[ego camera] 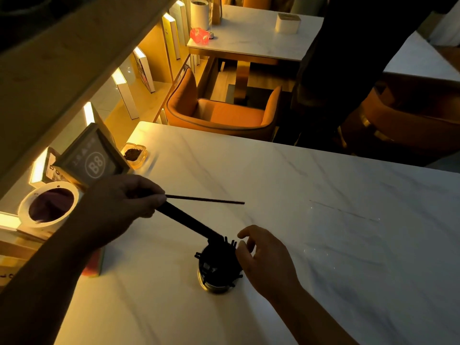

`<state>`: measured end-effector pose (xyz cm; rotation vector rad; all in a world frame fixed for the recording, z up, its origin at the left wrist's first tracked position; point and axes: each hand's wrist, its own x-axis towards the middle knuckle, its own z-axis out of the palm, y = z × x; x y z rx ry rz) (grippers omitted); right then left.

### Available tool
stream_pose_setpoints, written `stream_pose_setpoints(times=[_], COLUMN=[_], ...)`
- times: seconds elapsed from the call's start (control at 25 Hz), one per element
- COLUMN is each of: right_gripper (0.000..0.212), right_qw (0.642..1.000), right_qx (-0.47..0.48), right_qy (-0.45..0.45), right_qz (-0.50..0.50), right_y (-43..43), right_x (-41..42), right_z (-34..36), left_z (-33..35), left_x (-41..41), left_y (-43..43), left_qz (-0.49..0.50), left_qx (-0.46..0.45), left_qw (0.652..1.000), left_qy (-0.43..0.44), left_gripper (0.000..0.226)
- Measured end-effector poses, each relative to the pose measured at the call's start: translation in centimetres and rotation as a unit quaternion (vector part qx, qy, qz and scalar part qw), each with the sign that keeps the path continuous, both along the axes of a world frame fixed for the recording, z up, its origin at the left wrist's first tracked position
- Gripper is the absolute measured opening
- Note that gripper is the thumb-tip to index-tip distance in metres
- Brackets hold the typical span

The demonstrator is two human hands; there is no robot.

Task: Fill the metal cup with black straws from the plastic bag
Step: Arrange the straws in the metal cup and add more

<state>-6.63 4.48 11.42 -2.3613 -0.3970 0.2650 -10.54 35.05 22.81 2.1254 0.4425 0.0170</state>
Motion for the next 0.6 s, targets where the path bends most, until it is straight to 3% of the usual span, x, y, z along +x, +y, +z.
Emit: stream_pose_setpoints(times=[0.12,0.2,0.28,0.32,0.44,0.52,0.6], right_gripper=[0.028,0.039,0.047,0.061,0.092,0.096,0.091], right_qw=[0.999,0.988,0.943,0.907,0.784,0.755,0.763], right_qx=[0.042,0.093,0.186,0.251,0.442,0.493,0.507], right_qy=[0.024,0.124,0.272,0.338,0.431,0.422,0.389], right_qz=[0.008,0.03,0.039,0.024,-0.063,-0.093,-0.101], right_y=[0.6,1.4,2.1,2.5,3.3,3.5,3.5], right_x=[-0.6,-1.0,-1.2,-1.2,-0.5,0.2,0.9], right_z=[0.6,1.5,2.5,3.0,3.9,4.3,4.4], left_z=[-2.9,-5.0,-6.7,-7.4,-8.8,-9.3,-9.7], left_x=[-0.4,-0.8,-1.0,-1.2,-1.7,-2.2,-2.5], left_y=[-0.6,-1.7,-3.3,-4.2,-6.9,-7.9,-8.4], left_qz=[0.114,0.18,0.213,0.216,0.21,0.199,0.191], left_qx=[-0.189,-0.32,-0.438,-0.482,-0.549,-0.576,-0.593], left_qw=[0.975,0.929,0.872,0.848,0.809,0.793,0.781], left_qy=[-0.035,-0.046,-0.052,-0.048,-0.011,0.015,0.035], left_gripper=[0.014,0.023,0.015,0.011,0.009,0.008,0.009])
